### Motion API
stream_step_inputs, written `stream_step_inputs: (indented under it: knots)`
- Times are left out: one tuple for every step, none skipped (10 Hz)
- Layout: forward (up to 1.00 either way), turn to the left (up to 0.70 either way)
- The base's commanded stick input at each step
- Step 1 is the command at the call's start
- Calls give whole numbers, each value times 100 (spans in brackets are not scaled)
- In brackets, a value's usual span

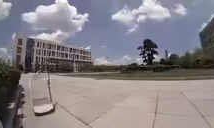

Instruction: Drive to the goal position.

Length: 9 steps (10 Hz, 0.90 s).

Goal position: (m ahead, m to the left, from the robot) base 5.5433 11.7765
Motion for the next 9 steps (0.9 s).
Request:
stream_step_inputs:
  knots:
    - [50,0]
    - [50,0]
    - [50,0]
    - [50,0]
    - [50,0]
    - [50,0]
    - [50,0]
    - [50,0]
    - [50,0]
